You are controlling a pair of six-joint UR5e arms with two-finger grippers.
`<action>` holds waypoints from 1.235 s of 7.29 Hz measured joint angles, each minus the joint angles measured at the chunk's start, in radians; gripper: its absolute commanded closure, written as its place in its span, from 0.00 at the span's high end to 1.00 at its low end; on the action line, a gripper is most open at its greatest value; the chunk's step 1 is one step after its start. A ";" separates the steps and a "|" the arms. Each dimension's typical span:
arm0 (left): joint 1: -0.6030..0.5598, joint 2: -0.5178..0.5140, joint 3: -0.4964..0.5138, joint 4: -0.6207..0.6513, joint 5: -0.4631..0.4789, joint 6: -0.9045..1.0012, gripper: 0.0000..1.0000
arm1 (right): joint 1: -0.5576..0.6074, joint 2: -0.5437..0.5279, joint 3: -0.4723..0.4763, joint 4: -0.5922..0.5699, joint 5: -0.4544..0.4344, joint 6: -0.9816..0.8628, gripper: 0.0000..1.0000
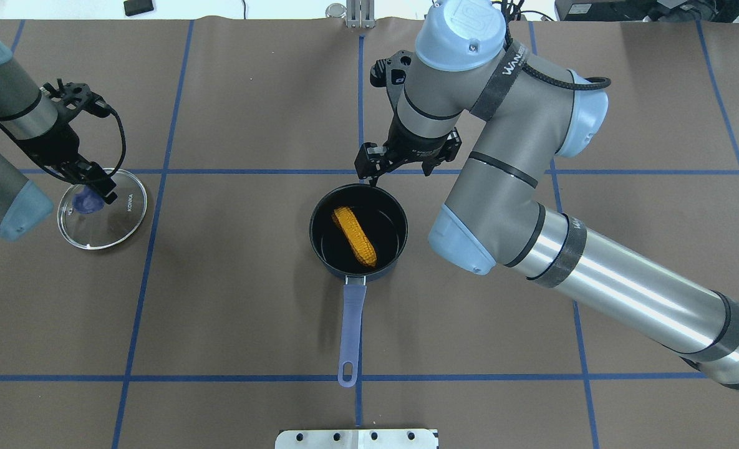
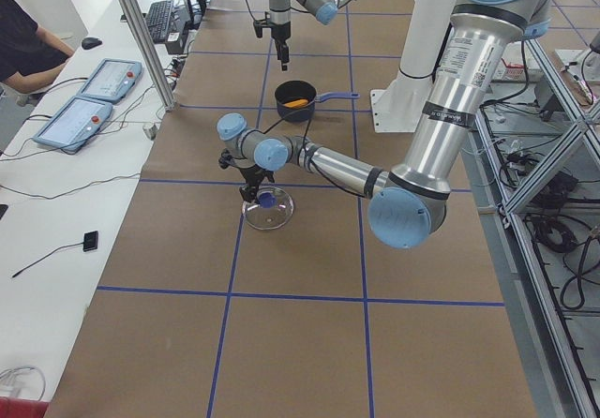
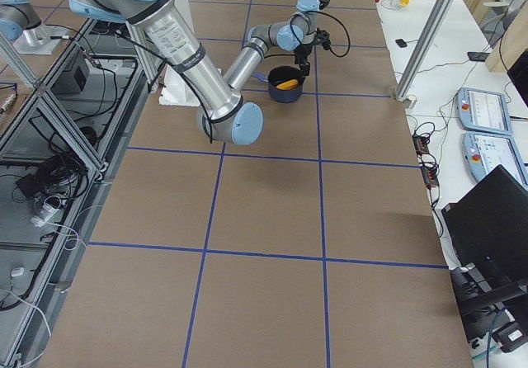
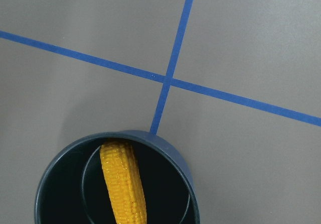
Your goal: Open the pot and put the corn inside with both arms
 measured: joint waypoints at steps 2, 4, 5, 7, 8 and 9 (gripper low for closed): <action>-0.087 -0.028 -0.003 0.007 0.006 -0.001 0.99 | 0.052 -0.035 0.009 0.007 -0.018 0.000 1.00; -0.203 -0.044 -0.003 0.015 0.006 0.002 0.98 | 0.148 -0.082 0.016 0.017 -0.041 0.000 1.00; -0.248 -0.045 -0.003 0.027 0.003 0.010 0.98 | 0.212 -0.131 0.018 0.019 -0.038 -0.009 1.00; -0.299 -0.043 -0.002 0.050 -0.003 0.052 0.99 | 0.349 -0.246 0.019 0.012 0.004 -0.164 1.00; -0.314 -0.040 -0.001 0.063 -0.008 0.080 0.99 | 0.411 -0.307 0.017 0.004 0.021 -0.292 1.00; -0.324 -0.026 -0.001 0.070 -0.009 0.125 0.99 | 0.467 -0.350 0.016 -0.029 0.028 -0.416 1.00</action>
